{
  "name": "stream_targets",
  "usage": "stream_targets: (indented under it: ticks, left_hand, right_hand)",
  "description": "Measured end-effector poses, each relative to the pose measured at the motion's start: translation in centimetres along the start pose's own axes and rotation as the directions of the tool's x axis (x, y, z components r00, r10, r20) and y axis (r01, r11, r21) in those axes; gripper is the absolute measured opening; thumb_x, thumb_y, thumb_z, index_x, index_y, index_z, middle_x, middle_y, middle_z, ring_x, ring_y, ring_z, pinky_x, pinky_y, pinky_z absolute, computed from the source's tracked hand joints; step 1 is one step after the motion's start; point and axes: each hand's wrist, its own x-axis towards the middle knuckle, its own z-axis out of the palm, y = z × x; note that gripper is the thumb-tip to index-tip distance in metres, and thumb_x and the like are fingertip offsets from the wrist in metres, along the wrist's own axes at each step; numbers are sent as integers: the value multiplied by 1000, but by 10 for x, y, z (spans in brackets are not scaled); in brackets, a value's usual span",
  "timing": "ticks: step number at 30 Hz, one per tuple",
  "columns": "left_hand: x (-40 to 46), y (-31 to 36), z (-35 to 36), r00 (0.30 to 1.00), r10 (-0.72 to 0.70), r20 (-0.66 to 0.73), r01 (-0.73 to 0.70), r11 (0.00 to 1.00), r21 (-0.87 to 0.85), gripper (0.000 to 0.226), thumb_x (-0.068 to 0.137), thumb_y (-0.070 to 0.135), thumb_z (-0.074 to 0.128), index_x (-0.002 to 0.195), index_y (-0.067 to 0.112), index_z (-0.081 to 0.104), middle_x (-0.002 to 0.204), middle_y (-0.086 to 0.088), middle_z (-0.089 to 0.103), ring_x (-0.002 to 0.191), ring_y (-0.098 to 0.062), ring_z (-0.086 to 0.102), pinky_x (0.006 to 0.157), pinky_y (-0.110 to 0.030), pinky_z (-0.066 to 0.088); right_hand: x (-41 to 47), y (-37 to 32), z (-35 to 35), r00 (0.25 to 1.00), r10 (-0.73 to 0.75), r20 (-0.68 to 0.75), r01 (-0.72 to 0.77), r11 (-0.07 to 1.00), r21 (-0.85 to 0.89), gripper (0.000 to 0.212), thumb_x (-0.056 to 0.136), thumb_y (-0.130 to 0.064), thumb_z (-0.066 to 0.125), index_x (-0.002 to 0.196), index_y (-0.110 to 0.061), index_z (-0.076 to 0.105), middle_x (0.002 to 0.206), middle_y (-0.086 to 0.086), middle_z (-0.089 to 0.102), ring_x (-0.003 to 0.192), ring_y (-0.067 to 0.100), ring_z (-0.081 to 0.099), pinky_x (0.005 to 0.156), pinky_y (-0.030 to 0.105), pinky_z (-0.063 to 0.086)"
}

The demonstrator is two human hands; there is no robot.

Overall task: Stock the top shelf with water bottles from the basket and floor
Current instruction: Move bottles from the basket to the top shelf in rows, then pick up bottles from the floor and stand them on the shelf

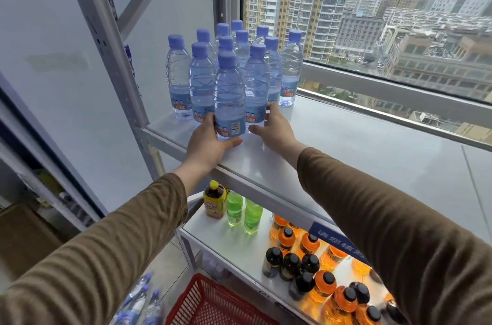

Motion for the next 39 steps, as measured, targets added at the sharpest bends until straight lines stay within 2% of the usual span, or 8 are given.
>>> stream_targets:
  ticks: [5,9,11,14,18,25,30,39]
  left_hand:
    - [-13,-8,-12,1000,24,0,-24,999,-35,68,74,26,88,129,16,50,125,3,62,117,-13,59,103,-33,48]
    - [-25,-28,-43,997,73,0,-73,997,-6,66,78,28,86,132,18,50,130,2,59,123,-15,56,107,-35,46]
    - [-33,-47,-69,994,113,7,-113,990,82,67,79,31,84,135,18,49,138,-1,58,127,-17,54,107,-37,45]
    - [-48,-86,-122,992,118,45,-126,963,238,68,82,36,80,140,20,47,143,-2,55,131,-19,52,104,-33,42]
    - [-74,-154,-198,992,68,108,-101,934,341,67,86,39,75,143,21,45,146,-1,50,133,-22,48,106,-34,39]
    - [-117,-270,-304,972,-48,229,-58,900,432,66,88,36,73,145,20,43,148,-3,45,136,-23,42,106,-36,36]
    - [-104,-331,-334,943,-97,320,-81,862,501,67,86,37,75,143,17,45,145,-6,49,135,-27,46,110,-44,40]
    - [-90,-420,-355,883,-173,437,-111,827,551,69,85,37,76,144,16,46,146,-6,49,135,-27,46,112,-42,39]
  right_hand:
    - [-18,-5,-4,986,-23,-163,28,999,26,55,93,-13,75,140,-6,47,140,12,60,130,28,57,109,40,46]
    - [-58,-17,5,852,-316,-418,297,948,-110,38,93,-13,68,128,-4,57,122,13,62,115,27,55,103,42,46]
    - [-81,-31,20,794,-450,-408,406,893,-194,33,92,-15,63,123,-5,59,118,13,62,112,30,56,98,39,44]
    - [-110,-58,61,796,-529,-294,459,844,-278,31,92,-20,61,121,-8,60,118,12,62,113,34,56,96,41,43]
    - [-137,-93,143,866,-490,-99,437,839,-324,39,92,-25,58,129,-12,58,128,11,59,117,31,50,97,44,41]
    - [-170,-125,283,945,-312,103,326,859,-395,51,88,-18,71,137,-9,58,136,14,60,123,41,54,101,45,42]
    - [-173,-129,341,959,-189,209,264,863,-431,52,94,-23,68,143,-16,53,142,11,56,132,36,50,108,50,42]
    - [-162,-113,457,953,1,304,125,910,-396,51,95,-22,67,144,-18,52,148,9,53,137,36,47,116,52,39]
